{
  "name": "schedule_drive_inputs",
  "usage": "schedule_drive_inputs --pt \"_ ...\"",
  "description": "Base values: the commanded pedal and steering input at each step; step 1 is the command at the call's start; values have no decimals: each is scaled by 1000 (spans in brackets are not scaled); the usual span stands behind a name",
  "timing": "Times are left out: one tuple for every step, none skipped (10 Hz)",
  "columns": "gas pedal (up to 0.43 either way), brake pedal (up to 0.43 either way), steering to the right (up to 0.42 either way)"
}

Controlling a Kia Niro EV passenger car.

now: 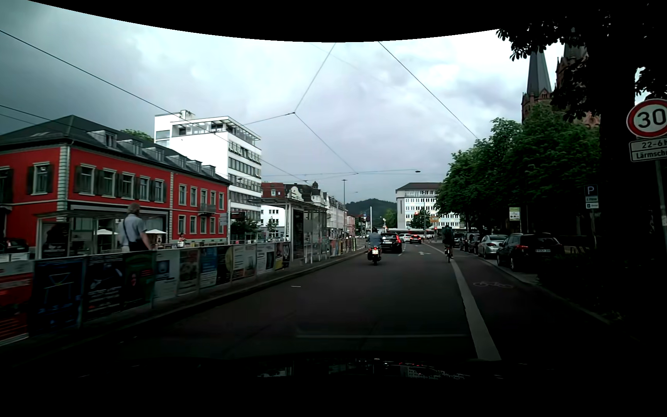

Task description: Follow the waypoints while adhering to traffic rules and regulations

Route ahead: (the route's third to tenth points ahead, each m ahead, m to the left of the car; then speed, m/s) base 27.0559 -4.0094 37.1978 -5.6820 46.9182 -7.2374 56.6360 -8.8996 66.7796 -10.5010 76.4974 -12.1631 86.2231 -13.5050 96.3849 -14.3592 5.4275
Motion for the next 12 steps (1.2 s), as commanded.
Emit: schedule_drive_inputs --pt "87 0 177" --pt "87 0 165" --pt "87 0 152" --pt "87 0 143" --pt "87 0 130" --pt "87 0 115" --pt "87 0 104" --pt "87 0 86" --pt "87 0 72" --pt "87 0 62" --pt "87 0 57" --pt "59 0 54"
